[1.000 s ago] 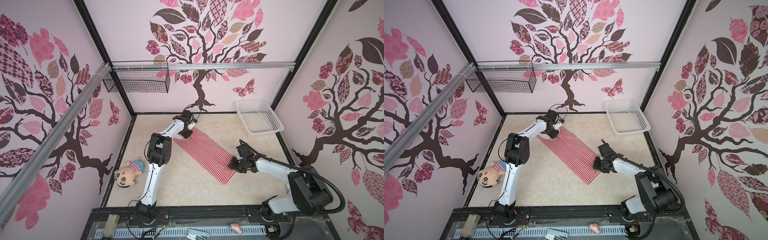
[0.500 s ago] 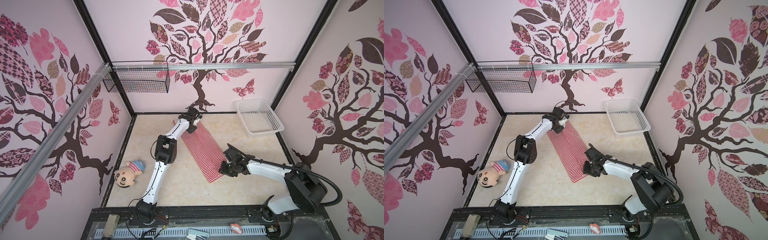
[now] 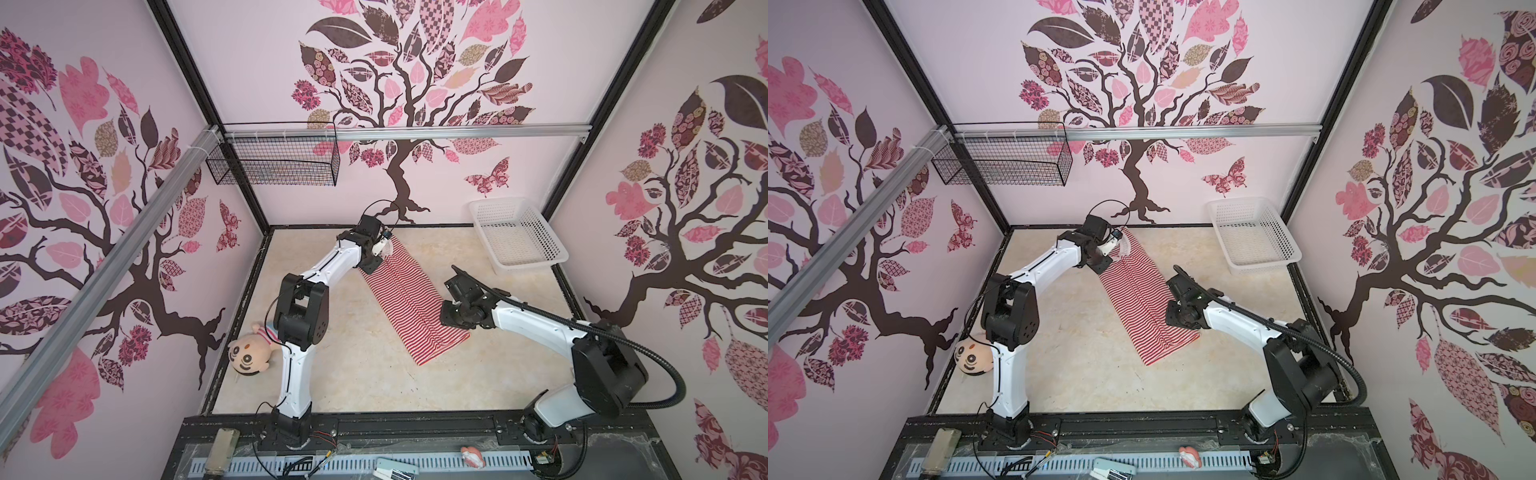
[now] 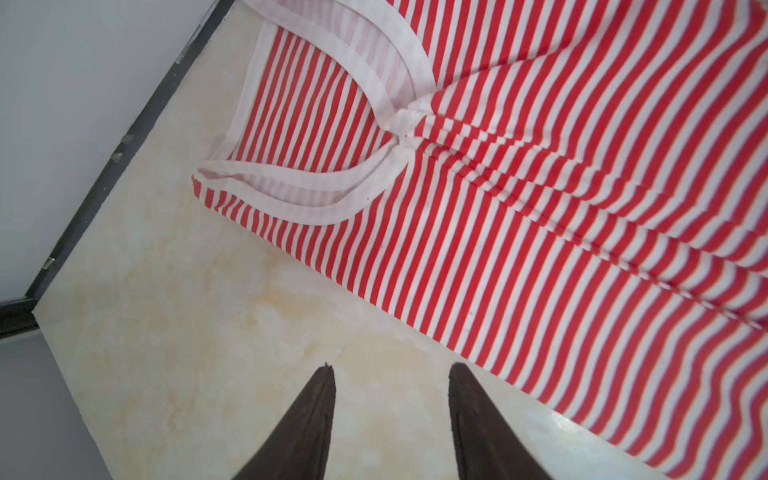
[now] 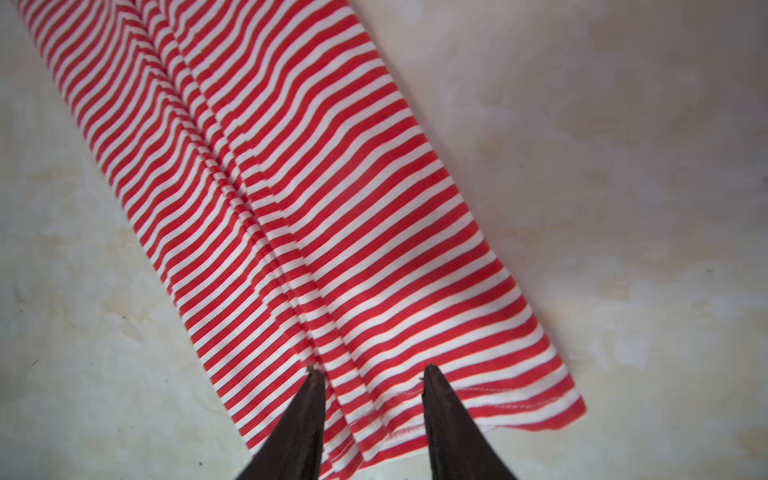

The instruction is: Fold and stack the tank tops

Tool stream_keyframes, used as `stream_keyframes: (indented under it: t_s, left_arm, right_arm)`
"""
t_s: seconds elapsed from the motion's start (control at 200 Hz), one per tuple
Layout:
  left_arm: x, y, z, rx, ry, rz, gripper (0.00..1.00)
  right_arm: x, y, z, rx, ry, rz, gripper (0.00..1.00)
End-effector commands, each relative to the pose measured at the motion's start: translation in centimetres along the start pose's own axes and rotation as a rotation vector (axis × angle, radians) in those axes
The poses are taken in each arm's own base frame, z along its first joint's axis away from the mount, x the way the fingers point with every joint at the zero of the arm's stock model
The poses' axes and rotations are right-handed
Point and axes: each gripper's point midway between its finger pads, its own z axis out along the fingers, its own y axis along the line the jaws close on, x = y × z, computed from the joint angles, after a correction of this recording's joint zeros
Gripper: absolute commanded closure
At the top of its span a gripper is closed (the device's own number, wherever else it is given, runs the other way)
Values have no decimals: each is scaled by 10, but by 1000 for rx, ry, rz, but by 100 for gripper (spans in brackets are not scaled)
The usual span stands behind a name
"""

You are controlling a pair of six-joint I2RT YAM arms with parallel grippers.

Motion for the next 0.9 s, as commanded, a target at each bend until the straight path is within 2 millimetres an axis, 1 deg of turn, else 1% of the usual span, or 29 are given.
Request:
stream_keyframes:
  t_s: [0.0, 0.09, 0.17, 0.315, 0.58, 0.695, 0.896]
  left_arm:
    - [26, -30, 22, 98, 40, -47, 52]
    - [33, -43, 29, 145, 45, -90, 52]
    - [35, -51, 33, 177, 47, -109, 52]
    - [35, -52, 35, 188, 62, -117, 52]
    - [35, -55, 43, 199, 72, -113, 52]
    - [38, -55, 54, 184, 97, -97, 52]
    - [53, -53, 72, 140, 184, -38, 53]
  right_arm:
    - [-16, -16, 6, 34, 3, -32, 58]
    - [-24, -18, 11, 47, -4, -42, 58]
    - [-23, -16, 17, 42, 10, -43, 58]
    - [-19, -19, 25, 44, 17, -29, 58]
    - [-4, -26, 34, 39, 43, -17, 59]
    - [3, -30, 38, 47, 60, -16, 59]
    - [12, -37, 41, 57, 76, -4, 59]
